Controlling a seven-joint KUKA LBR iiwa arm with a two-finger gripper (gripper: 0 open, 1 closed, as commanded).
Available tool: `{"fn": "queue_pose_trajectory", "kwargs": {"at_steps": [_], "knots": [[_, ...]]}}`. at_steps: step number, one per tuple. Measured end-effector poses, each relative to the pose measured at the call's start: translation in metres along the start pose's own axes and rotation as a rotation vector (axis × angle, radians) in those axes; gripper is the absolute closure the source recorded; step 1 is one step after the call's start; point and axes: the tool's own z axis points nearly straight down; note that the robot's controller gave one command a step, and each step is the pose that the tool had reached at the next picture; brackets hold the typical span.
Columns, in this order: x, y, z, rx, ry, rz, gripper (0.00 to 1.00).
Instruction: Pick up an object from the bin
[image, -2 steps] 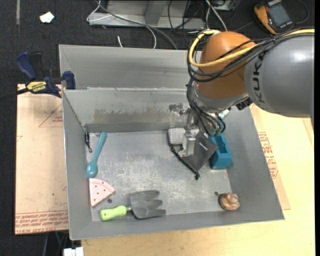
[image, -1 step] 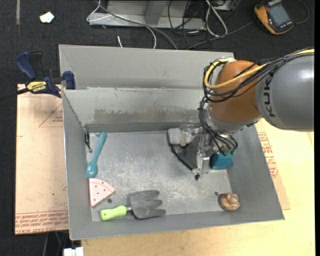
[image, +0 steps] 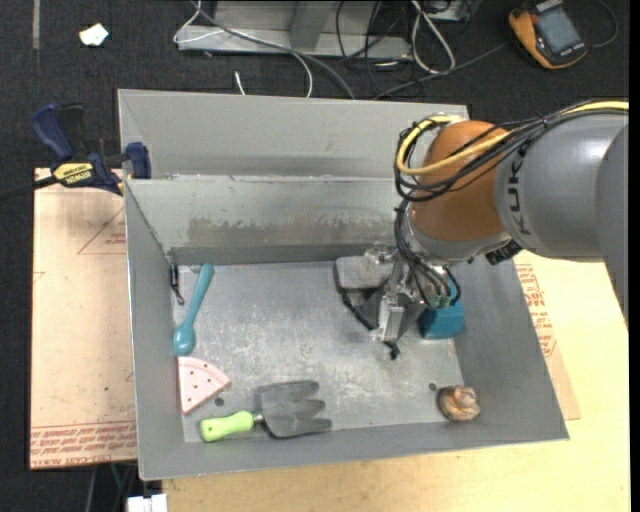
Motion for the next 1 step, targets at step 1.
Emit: {"fn": "queue_pose_trajectory", "kwargs": {"at_steps": [1], "knots": [[0.0026,-0.0083,0.0059,0.002,0.005,-0.031,0.00]]}}
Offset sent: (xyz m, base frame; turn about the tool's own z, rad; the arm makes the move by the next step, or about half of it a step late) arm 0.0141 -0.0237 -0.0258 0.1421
